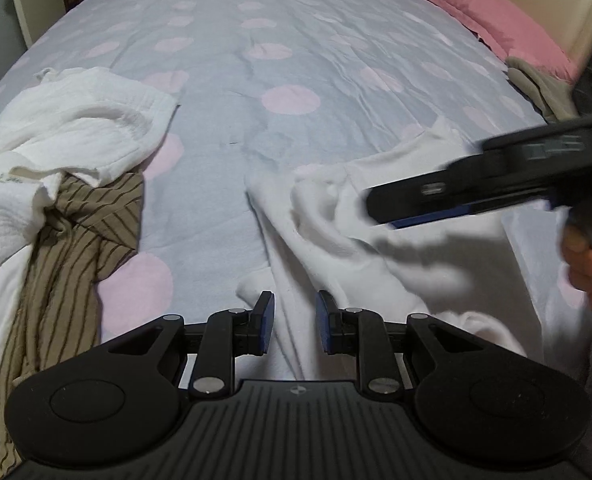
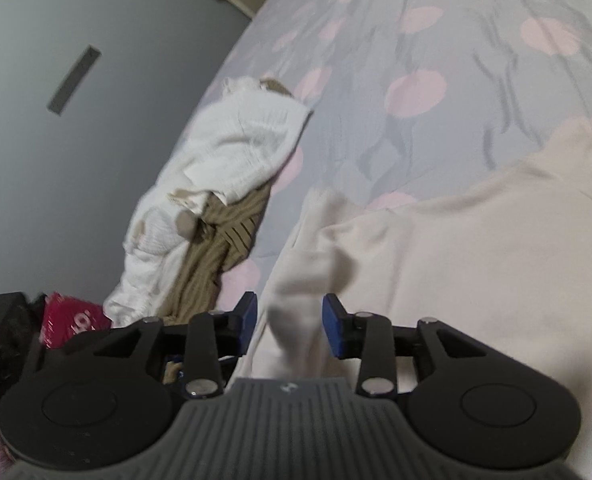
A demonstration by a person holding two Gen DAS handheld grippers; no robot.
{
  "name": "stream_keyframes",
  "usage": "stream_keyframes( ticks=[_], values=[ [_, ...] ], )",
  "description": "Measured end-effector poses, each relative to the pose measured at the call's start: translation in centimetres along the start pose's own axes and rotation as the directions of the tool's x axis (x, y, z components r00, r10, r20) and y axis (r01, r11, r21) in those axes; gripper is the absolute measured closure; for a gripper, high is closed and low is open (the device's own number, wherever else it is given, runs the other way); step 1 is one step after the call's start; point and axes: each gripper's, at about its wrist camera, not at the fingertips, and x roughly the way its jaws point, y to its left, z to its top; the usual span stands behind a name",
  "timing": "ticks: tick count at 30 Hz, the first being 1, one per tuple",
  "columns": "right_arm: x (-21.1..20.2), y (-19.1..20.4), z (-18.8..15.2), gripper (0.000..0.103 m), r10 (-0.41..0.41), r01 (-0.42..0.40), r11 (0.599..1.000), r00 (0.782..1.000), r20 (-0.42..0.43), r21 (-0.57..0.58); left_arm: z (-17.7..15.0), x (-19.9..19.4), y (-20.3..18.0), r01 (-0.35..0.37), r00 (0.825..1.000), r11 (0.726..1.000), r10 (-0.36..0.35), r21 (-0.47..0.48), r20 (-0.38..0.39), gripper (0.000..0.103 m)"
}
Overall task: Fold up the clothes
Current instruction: 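Fold the held shirt edge over the body with the right gripper and release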
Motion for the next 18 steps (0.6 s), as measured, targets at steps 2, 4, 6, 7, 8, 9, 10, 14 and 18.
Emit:
stream_keyframes(
  ticks=[2, 4, 6, 7, 8, 9, 10, 14, 18],
  values=[
    [-1.6, -0.1, -0.7, 0.062, 0.003, -0.003, 1.000, 0.999, 0.034, 0.013, -0.1, -0.6, 0.3, -0.007, 1.000, 1.000, 0.008, -0.018, 0.014, 0.083],
    [-3.1, 0.0, -1.6, 0.062, -0.025, 0.025, 1.000, 0.998, 0.062, 0.002, -0.2, -1.3, 0.6, -0.011, 0.999, 0.999, 0.012, -0.039, 0.030, 0.083],
    [-4.5, 0.2, -2.8, 0.062, -0.071, 0.074, 0.997, 0.994, 0.089, -0.033, -0.3, -2.0, 0.8, -0.024, 0.998, 0.998, 0.027, -0.058, 0.050, 0.082],
    [-5.0, 0.4, -3.6, 0.061, -0.095, 0.101, 0.993, 0.991, 0.098, -0.056, -0.4, -2.5, 0.8, -0.035, 0.997, 0.997, 0.039, -0.063, 0.061, 0.082],
    [-5.3, 0.6, -4.4, 0.062, -0.114, 0.122, 0.990, 0.988, 0.102, -0.077, -0.5, -2.9, 0.6, -0.047, 0.996, 0.997, 0.051, -0.061, 0.074, 0.082],
    [-5.4, 0.7, -5.1, 0.063, -0.128, 0.138, 0.986, 0.986, 0.104, -0.096, -0.6, -3.3, 0.4, -0.051, 0.995, 0.997, 0.055, -0.053, 0.086, 0.082],
    [-5.6, 0.9, -5.9, 0.063, -0.143, 0.155, 0.981, 0.984, 0.106, -0.114, -0.8, -3.6, 0.1, -0.045, 0.994, 0.998, 0.049, -0.043, 0.098, 0.081],
    [-5.3, 2.3, -8.5, 0.063, -0.178, 0.195, 0.956, 0.979, 0.096, -0.217, -1.6, -4.8, -1.9, 0.000, 0.991, 1.000, -0.003, 0.022, 0.132, 0.081],
    [-5.7, 3.2, -10.6, 0.063, -0.240, 0.265, 0.904, 0.964, 0.116, -0.337, -2.9, -5.2, -4.1, 0.052, 0.990, 0.993, -0.065, 0.104, 0.123, 0.076]
  ],
)
